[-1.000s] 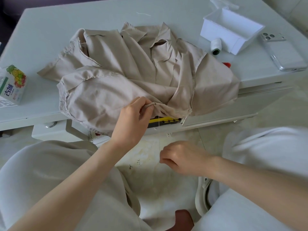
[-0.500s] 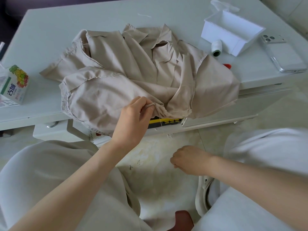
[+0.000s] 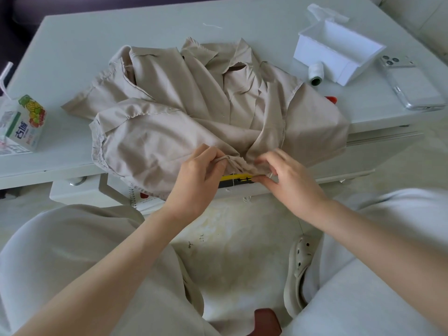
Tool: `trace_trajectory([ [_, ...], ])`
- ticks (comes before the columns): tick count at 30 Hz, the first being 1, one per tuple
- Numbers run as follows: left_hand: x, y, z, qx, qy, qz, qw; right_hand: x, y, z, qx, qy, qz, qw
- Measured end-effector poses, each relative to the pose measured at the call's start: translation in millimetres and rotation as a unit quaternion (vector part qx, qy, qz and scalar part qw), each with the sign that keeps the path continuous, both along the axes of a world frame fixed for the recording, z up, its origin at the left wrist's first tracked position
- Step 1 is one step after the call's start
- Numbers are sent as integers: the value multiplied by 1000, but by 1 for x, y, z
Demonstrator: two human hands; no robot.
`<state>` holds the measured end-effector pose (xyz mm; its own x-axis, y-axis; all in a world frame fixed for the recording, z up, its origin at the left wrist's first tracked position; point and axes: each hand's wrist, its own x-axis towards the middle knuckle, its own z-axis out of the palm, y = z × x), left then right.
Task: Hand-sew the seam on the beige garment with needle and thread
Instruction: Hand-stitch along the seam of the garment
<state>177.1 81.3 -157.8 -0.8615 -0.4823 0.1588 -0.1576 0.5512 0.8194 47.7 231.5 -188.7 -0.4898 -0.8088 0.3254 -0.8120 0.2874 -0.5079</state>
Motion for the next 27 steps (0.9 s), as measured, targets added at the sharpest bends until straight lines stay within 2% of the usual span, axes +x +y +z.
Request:
trace_trajectory([
  [3, 1, -1, 2, 32, -16, -1, 999, -14, 3, -1, 27, 11, -16, 999],
  [7, -2, -8, 1, 74, -47, 6, 996, -31, 1, 13, -10, 3, -40, 999],
  [13, -13, -17, 2, 57, -78, -5, 995, -49, 0, 28, 11, -129, -70, 989],
  [15, -18, -18, 2, 38, -94, -19, 995, -55, -1, 31, 34, -107, -81, 990],
  [20, -38, -21, 4, 21, -111, -59, 992, -77, 1, 44, 95, 23, -97, 990],
  [25, -54, -25, 1, -5, -149, -90, 985, -92, -2, 42, 142, 77, -120, 980],
  [27, -57, -24, -1, -13, -135, -88, 987, -85, -6, 36, 158, 93, -121, 976],
])
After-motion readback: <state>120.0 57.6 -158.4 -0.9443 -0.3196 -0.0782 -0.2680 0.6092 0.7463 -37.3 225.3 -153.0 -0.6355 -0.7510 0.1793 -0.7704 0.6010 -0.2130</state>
